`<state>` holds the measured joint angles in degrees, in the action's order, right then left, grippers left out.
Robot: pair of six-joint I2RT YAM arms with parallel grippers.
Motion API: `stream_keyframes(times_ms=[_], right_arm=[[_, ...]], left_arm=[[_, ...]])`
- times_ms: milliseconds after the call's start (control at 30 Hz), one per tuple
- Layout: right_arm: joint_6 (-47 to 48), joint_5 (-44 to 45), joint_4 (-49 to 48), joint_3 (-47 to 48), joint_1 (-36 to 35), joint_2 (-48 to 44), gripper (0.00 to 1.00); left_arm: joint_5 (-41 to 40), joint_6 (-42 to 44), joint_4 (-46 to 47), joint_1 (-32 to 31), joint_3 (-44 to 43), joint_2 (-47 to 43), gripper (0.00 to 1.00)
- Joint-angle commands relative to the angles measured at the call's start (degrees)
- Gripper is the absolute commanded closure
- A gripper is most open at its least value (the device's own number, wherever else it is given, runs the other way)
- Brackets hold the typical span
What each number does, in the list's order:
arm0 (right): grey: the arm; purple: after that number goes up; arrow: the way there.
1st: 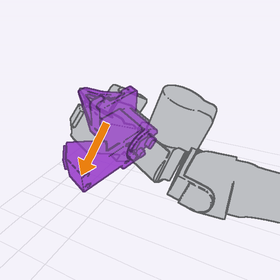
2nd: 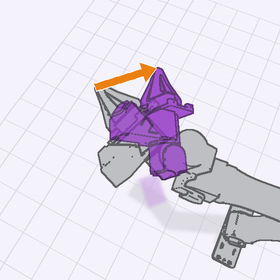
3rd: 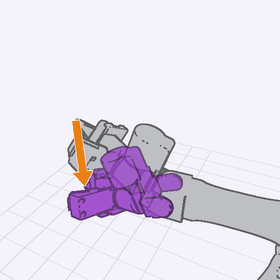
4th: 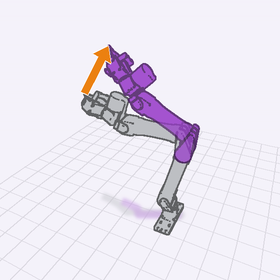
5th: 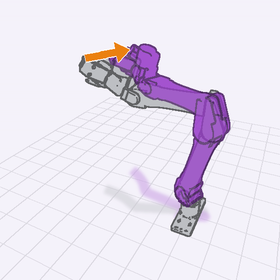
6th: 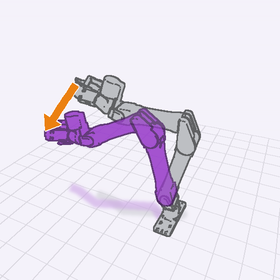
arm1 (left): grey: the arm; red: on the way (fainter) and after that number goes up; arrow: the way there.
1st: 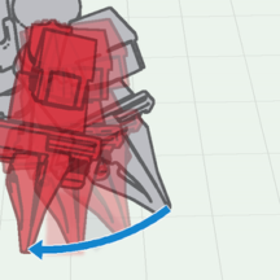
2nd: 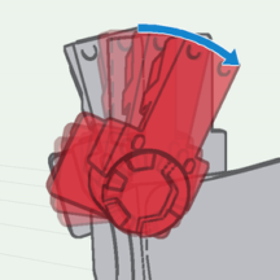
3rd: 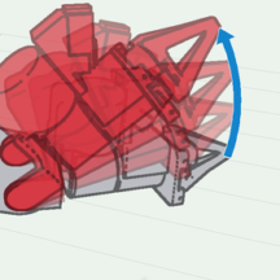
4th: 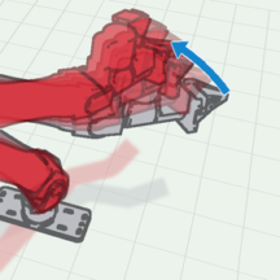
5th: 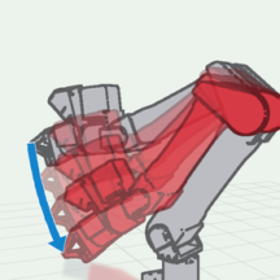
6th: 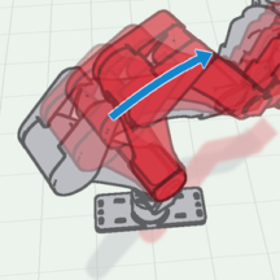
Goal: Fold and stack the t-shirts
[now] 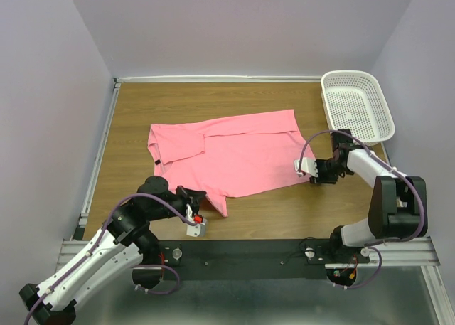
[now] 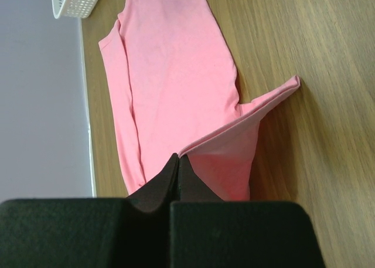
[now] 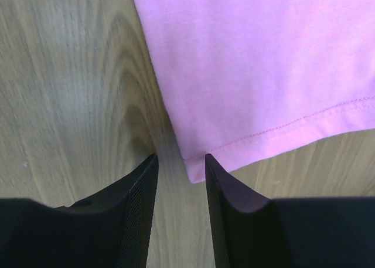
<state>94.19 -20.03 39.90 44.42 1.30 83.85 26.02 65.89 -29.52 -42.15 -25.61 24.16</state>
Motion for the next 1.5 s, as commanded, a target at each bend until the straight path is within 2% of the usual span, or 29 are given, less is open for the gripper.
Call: stream_keyframes(times_ms=[0,67,233,467,733,1033,1167,1233,1367,1467], right_arm=[[-0.15,-0.18,2.55,-1.36,0.28,-2.55,0.56],[0.02,-0.18,3.08,-1.01,0.28,-3.43,0.59],[0.11,0.08,3.78,-0.30,0.28,-3.53,0.58],[-0.23,-0.27,2.38,2.24,0.28,4.29,0.53],[-1.20,1.57,-0.70,2.33,0.37,7.11,0.55],[-1.12,2.54,-0.88,0.75,0.46,9.48,0.81],[-1.55,2.45,-0.88,0.31,0.46,9.22,0.97],[-2.25,2.10,-0.79,0.49,0.46,8.87,1.00],[-6.81,3.15,1.31,3.02,0.54,7.99,1.00],[-6.48,3.16,4.48,4.61,0.98,8.08,0.99]], left_arm=[[0.79,-1.11,-0.01,-0.48,-0.85,-0.78,1.00],[0.70,-1.03,-0.10,-0.56,-0.85,-0.78,1.00],[0.70,-1.02,-0.01,-0.48,-0.76,-0.70,1.00],[0.70,-1.11,0.16,-0.48,-0.85,-0.87,1.00],[0.43,-1.38,0.34,-0.56,-0.59,-1.05,1.00],[0.96,-1.46,0.43,-0.48,-0.41,-0.96,1.00],[1.05,-1.55,0.60,-0.48,-0.50,-0.87,1.00],[0.87,-2.08,0.95,-0.56,-0.41,-0.87,1.00],[0.70,-3.57,1.65,-0.48,-0.67,-1.48,1.00],[0.17,-4.63,2.44,-0.48,-1.11,-1.66,1.00]])
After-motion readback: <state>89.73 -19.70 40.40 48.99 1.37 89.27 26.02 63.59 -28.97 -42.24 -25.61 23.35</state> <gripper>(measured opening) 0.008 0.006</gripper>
